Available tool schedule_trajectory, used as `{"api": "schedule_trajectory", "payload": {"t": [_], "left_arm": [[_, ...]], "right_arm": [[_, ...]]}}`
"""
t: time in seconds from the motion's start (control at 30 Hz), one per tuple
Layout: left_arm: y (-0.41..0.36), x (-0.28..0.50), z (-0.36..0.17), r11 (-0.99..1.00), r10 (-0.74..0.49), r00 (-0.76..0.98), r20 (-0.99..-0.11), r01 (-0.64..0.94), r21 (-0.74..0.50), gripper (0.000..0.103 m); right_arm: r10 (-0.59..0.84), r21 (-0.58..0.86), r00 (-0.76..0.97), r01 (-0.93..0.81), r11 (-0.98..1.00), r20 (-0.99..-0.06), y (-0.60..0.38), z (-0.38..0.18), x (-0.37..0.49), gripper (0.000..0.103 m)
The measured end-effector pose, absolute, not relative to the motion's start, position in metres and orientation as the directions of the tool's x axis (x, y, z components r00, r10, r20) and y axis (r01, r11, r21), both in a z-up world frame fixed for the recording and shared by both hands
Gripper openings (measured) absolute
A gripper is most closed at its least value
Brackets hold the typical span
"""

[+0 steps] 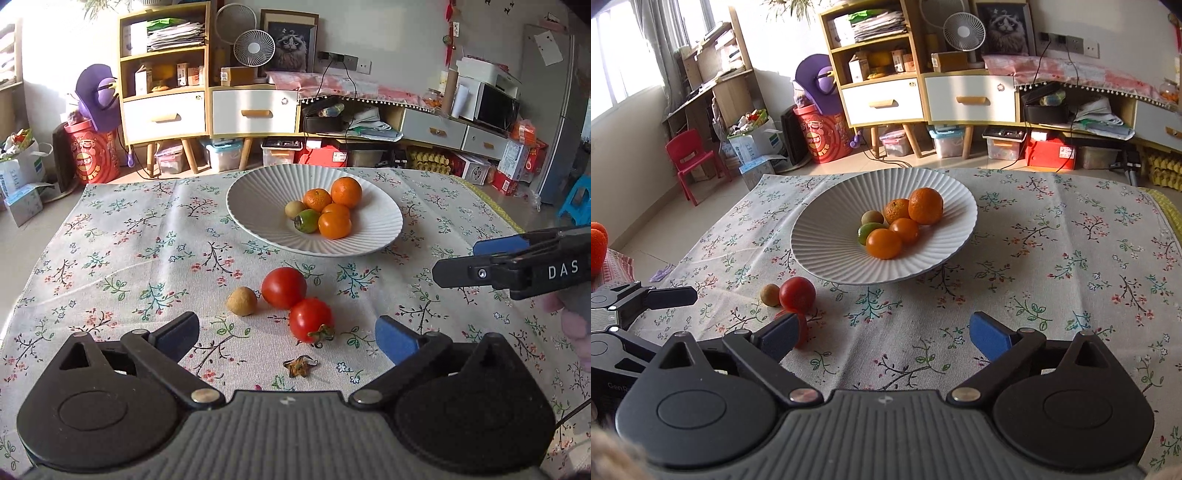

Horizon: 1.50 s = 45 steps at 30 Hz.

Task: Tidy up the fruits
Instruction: 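Move the open right tool to the green lime and grasp it, then grasp the red tomato with the left tool while the right tool holds the lime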

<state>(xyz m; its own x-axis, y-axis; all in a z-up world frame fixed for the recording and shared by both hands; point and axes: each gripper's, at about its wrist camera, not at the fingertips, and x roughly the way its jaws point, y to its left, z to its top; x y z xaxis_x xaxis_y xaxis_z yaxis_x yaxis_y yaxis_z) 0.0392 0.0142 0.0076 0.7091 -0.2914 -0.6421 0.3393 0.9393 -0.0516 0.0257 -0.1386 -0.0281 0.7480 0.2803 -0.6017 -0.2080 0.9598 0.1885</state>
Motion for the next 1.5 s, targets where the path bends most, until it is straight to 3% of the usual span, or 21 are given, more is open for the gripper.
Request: {"api": "schedule_trajectory", "payload": {"t": [0.53,0.8,1.23,1.43,1.5], "left_arm": [[0.043,0.007,-0.013,0.932,-0.293,0.693,-0.659,0.362,-0.033,0.103],[0.055,0.002,-0.023,0.936,-0.274,0.682,-0.678,0.352,-0.024,0.103],[0.059,0.002,-0.027,0.937,-0.267,0.677,-0.686,0.348,-0.020,0.103],[0.054,0.001,-0.031,0.937,-0.260,0.690,-0.676,0.349,-0.005,0.103],[0.053,0.002,-0.031,0.937,-0.263,0.694,-0.670,0.350,-0.005,0.102]], "right_arm": [[0.339,0.143,0.694,-0.326,0.934,-0.635,-0.112,-0.061,-0.023,0.100],[0.423,0.155,0.671,-0.423,0.893,-0.609,-0.094,-0.062,-0.042,0.099],[0.522,0.135,0.568,-0.584,0.800,-0.637,-0.056,-0.065,-0.054,0.045],[0.526,0.127,0.553,-0.602,0.788,-0.646,-0.052,-0.066,-0.055,0.026],[0.526,0.124,0.554,-0.603,0.788,-0.645,-0.052,-0.065,-0.055,0.026]]}}
